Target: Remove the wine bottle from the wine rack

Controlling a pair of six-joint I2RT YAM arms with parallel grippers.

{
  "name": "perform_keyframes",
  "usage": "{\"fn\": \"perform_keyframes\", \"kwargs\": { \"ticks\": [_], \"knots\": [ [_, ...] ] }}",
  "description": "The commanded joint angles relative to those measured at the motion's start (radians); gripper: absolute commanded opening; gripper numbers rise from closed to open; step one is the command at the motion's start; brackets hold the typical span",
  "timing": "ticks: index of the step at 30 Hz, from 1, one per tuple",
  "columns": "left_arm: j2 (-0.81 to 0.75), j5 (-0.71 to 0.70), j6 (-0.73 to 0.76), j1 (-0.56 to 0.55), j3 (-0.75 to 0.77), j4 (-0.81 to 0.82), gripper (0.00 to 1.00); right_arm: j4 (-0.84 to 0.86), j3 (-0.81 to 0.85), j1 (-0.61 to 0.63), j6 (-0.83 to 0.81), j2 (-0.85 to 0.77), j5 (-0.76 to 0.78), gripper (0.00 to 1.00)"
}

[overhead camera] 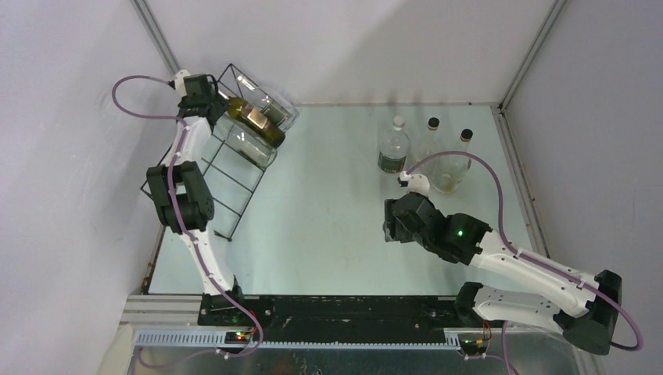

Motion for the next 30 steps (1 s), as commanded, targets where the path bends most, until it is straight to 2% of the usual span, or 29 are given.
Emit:
{"fn": "perform_keyframes", "kwargs": {
  "ticks": [1, 10, 23, 30],
  "knots": [
    [0.024, -0.039, -0.006, 0.028, 0.039, 0.055, 0.64, 0.032, 0.000, -0.010, -0.017, -0.002, 0.000, 0.61],
    [-0.011, -0.050, 0.013, 0.028, -0.002, 0.086, 0.46, 0.041, 0.000, -0.015, -0.018, 0.015, -0.015, 0.61],
    [-0.186, -0.026, 0.022, 0.020, -0.202, 0.263, 0.02, 0.024, 0.000, -0.016, -0.004, 0.008, -0.014, 0.61],
    [-0.270, -0.013, 0.000, 0.002, -0.304, 0.348, 0.00, 0.011, 0.000, -0.012, 0.000, -0.004, -0.016, 0.61]
  ]
}}
